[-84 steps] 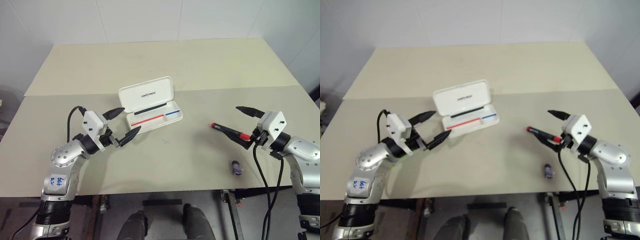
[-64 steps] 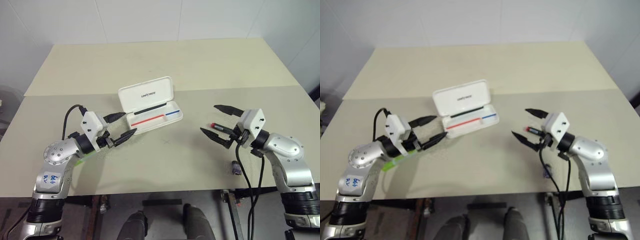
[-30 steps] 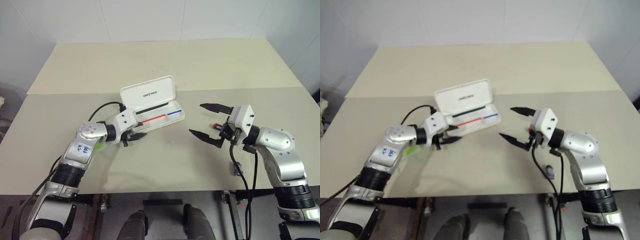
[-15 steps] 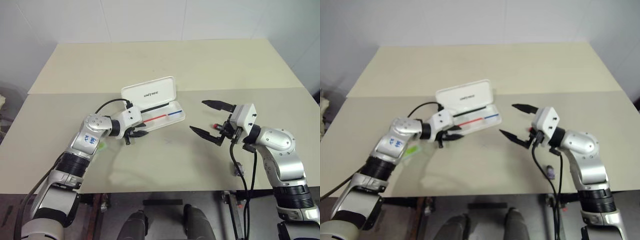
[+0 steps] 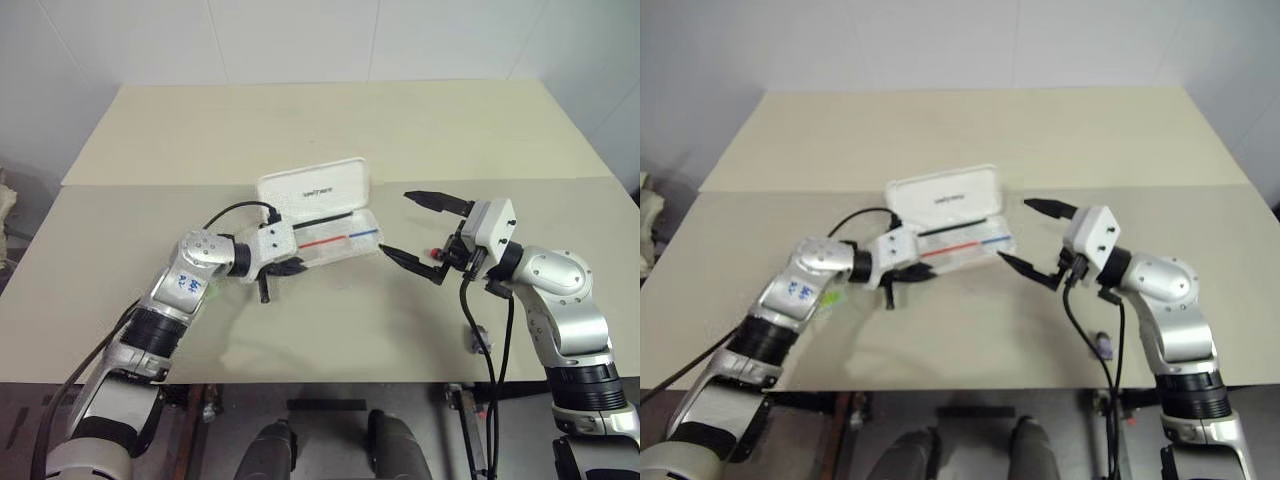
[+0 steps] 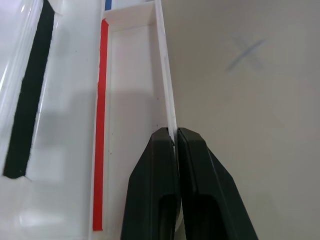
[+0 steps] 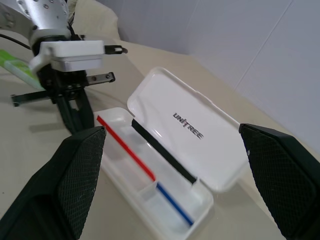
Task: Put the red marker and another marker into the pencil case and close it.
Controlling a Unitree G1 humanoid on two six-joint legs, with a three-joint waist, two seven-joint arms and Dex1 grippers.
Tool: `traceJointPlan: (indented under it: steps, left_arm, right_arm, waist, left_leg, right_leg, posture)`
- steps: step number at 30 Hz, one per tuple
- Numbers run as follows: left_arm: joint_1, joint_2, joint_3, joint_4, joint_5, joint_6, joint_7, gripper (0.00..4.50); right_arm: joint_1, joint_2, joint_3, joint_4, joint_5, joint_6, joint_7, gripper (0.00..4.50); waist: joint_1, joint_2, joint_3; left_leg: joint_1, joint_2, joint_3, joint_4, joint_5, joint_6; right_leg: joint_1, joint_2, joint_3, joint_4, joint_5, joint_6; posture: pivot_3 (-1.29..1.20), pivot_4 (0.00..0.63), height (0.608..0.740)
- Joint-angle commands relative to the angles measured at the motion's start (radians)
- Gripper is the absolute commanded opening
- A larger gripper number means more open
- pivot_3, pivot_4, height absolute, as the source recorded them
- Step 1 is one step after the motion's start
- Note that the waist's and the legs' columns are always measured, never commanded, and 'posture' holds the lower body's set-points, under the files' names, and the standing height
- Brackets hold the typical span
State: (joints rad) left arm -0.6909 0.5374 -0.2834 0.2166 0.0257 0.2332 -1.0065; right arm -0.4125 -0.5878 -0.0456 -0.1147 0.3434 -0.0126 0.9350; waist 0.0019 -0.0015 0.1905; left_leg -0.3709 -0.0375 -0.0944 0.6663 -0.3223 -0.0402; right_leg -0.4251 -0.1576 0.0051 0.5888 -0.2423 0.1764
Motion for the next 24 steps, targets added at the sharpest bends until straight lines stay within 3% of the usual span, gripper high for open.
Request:
traceJointPlan:
  steps: [1,14,22,23,24]
  left_arm:
    - [0.030,0.006,-0.008,-0.103,-0.036,-0.038,-0.057,0.02]
    - [0.178,0.103,-0.011,-0.211,-0.008,-0.088,-0.103,0.02]
    - [0.178,0.059,-0.004,-0.242,-0.041,0.063,-0.055,0.02]
    - [0.177,0.051,-0.003,-0.249,-0.044,0.079,-0.047,0.60]
    - [0.176,0.044,-0.002,-0.258,-0.051,0.100,-0.043,0.86]
  right_arm:
    - [-0.010,-0.018,-0.026,-0.020,0.021,0.005,0.007,4.50]
    - [0.005,-0.031,-0.030,-0.045,0.032,0.046,0.011,4.50]
    - [-0.004,-0.031,-0.025,-0.045,0.032,0.058,0.012,4.50]
    - [-0.007,-0.031,-0.025,-0.042,0.031,0.058,0.013,4.50]
    - [-0.008,-0.031,-0.024,-0.041,0.030,0.058,0.013,4.50]
  waist:
    - [-0.002,0.000,0.000]
    - [-0.007,0.000,0.000]
    - [-0.005,0.000,0.000]
    - [-0.005,0.000,0.000]
    - [-0.005,0.000,0.000]
  left_leg:
    - [0.000,0.000,0.000,0.000,0.000,0.000]
    - [0.001,0.001,0.001,-0.001,0.000,0.000]
    - [0.001,0.001,0.001,0.000,0.000,0.000]
    - [0.001,0.001,0.001,0.000,0.000,0.000]
    - [0.001,0.001,0.001,0.000,0.000,0.001]
  right_leg:
    - [0.000,0.000,0.000,-0.001,0.000,0.000]
    - [-0.001,0.001,0.001,0.001,0.000,0.000]
    - [-0.001,0.001,0.001,0.003,0.000,0.000]
    - [-0.001,0.001,0.001,0.003,0.000,0.000]
    - [-0.001,0.001,0.001,0.003,0.000,-0.001]
  posture:
    - [0.00,0.150,0.740]
    - [0.00,0.150,0.740]
    - [0.00,0.150,0.740]
    - [0.00,0.150,0.740]
    - [0.00,0.150,0.740]
